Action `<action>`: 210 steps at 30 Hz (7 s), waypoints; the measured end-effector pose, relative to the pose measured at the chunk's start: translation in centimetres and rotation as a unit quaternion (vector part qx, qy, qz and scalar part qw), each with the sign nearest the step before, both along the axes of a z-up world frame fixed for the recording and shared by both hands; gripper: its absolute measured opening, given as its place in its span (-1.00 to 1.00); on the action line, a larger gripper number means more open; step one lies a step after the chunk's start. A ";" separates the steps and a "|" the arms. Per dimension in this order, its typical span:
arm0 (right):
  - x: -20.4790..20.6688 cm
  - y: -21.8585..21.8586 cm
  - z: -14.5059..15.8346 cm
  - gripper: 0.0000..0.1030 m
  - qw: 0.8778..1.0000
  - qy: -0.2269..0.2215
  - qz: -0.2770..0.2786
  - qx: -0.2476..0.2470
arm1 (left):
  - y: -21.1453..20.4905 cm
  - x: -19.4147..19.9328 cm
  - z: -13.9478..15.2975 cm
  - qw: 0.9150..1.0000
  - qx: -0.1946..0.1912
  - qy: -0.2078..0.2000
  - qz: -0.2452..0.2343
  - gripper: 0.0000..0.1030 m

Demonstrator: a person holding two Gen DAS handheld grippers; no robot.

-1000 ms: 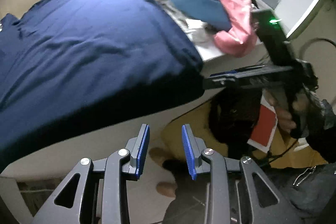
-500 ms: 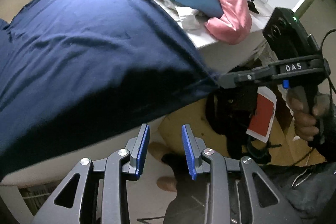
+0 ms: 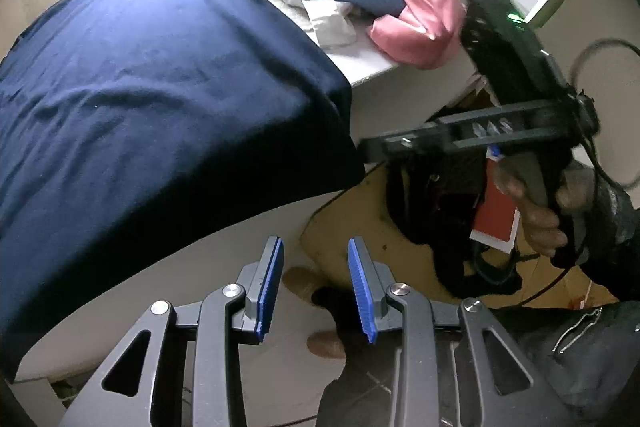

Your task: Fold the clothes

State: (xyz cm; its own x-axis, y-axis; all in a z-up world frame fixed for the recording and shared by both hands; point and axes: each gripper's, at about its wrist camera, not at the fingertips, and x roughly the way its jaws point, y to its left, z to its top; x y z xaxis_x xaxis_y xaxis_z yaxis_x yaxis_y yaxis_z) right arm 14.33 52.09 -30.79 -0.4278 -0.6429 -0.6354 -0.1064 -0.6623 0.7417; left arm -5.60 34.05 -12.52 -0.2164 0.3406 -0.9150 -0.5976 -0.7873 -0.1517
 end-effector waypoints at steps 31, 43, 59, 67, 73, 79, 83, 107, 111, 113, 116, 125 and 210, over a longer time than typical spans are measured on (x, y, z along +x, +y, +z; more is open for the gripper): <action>1.0 -9.4 3.7 -0.78 0.889 0.226 0.229 0.325 | -2.2 1.6 -0.4 1.000 -0.020 -0.013 0.004 -0.37; 1.3 -6.2 2.8 -0.78 0.957 0.043 0.218 0.187 | -3.0 1.8 0.7 1.000 -0.006 -0.001 0.003 -0.31; -3.2 -5.5 3.3 -0.45 0.972 0.109 0.158 0.137 | 0.3 1.2 -0.5 1.000 -0.001 0.013 -0.025 -0.31; -2.3 -2.8 4.3 -0.91 0.991 0.042 0.123 0.020 | 3.6 0.7 -1.0 0.996 0.004 0.093 -0.010 -0.20; -2.4 -3.0 5.8 -0.91 0.993 0.024 0.114 0.014 | 5.4 2.5 0.3 0.981 -0.039 0.190 -0.023 -0.04; -2.5 -3.0 5.3 -0.91 0.993 -0.004 0.116 -0.012 | 5.3 3.1 1.5 0.974 -0.042 0.220 -0.019 0.00; -2.5 -2.2 5.4 -0.91 0.993 -0.015 0.108 -0.040 | 6.0 3.0 0.8 0.974 -0.043 0.217 -0.054 -0.01; -6.0 1.0 16.0 -0.77 0.985 0.024 0.124 0.115 | 4.0 0.4 3.8 0.988 0.054 0.134 -0.056 -0.88; -15.1 2.0 20.9 0.22 0.972 0.112 0.121 0.167 | 3.0 -0.8 5.2 0.990 0.084 0.107 -0.044 -0.88; -22.2 2.2 21.4 0.18 0.964 0.130 0.114 0.201 | 2.4 -1.7 5.6 0.990 0.099 0.091 -0.033 -0.88; -33.6 2.2 19.9 -0.23 0.947 0.130 0.101 0.277 | 1.9 -2.7 5.9 0.991 0.110 0.075 -0.020 -0.88; -54.1 5.5 8.9 -0.18 0.940 -0.003 0.048 0.339 | 0.0 -5.6 5.5 0.990 0.127 0.029 0.047 -0.88; -61.1 -19.2 11.1 -0.36 0.871 0.042 0.214 0.440 | -22.5 0.7 -2.4 0.880 0.218 -0.066 0.416 -0.74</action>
